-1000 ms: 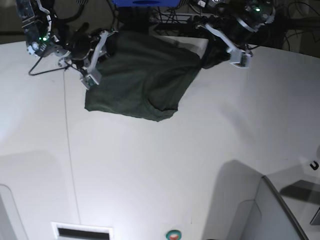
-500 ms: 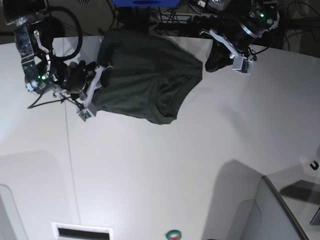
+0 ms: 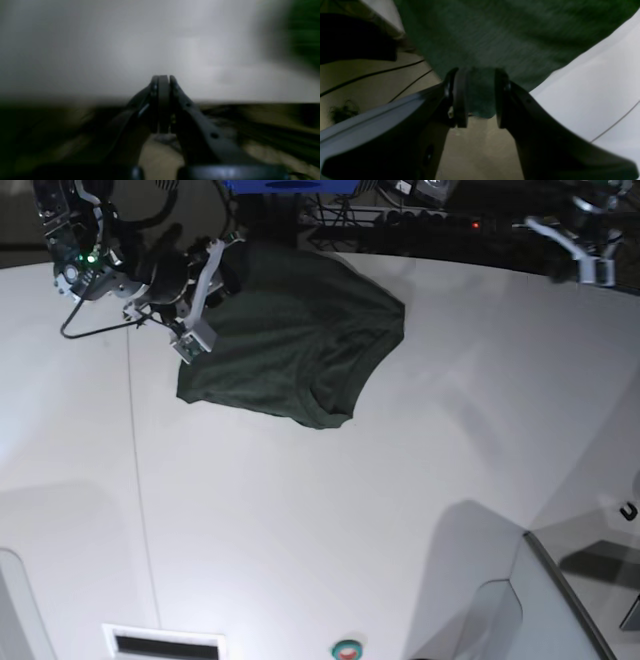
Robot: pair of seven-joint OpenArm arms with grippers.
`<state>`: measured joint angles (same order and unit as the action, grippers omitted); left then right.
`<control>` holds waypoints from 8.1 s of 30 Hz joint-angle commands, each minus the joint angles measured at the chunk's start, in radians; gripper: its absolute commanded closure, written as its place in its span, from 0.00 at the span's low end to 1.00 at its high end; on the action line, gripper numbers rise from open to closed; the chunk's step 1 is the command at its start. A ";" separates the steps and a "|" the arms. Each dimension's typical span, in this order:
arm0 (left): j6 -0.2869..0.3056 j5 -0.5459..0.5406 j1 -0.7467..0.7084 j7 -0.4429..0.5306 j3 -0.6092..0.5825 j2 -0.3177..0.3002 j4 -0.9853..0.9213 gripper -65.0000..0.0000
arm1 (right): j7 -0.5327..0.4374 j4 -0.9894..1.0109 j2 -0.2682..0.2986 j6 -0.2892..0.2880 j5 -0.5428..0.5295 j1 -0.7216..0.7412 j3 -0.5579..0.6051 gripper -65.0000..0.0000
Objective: Layout the t-shirt on the table in an organized manner, then fold the t-shirt properly
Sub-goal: 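Tuck the bundle's side edge under with the right gripper, then pat the bundle's side edge straight with the right gripper, then grasp the bundle's corner with the left gripper and lift it, then pull the bundle straight with both grippers and lay it flat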
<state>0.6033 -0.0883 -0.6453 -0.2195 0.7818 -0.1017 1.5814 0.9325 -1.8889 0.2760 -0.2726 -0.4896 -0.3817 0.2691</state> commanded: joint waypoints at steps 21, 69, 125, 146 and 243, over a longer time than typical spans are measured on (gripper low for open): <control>0.076 0.022 0.060 0.019 0.098 0.015 -0.071 1.00 | -0.100 0.208 0.012 -0.001 -0.021 0.010 -0.092 0.76; 0.076 0.018 0.061 0.025 0.098 0.017 -0.105 1.00 | -0.140 0.266 0.038 0.002 -0.022 0.284 -0.069 0.85; 0.077 0.017 0.034 0.025 -0.002 0.035 -0.103 1.00 | -0.200 0.707 0.024 -0.003 -0.027 0.559 -0.074 0.97; 0.079 -0.147 0.038 0.027 -0.767 0.086 -0.005 1.00 | -0.126 0.228 0.084 -0.003 -0.019 0.083 -0.310 0.97; -0.288 0.035 0.729 0.076 -1.020 0.099 -0.508 1.00 | -0.267 0.326 0.022 0.003 0.211 0.108 -0.046 0.97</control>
<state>0.3134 -0.0483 0.0711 -0.1677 -0.2394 -0.0025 1.0542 0.6788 -1.5467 0.2848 -0.2699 -0.2802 -0.2829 0.2295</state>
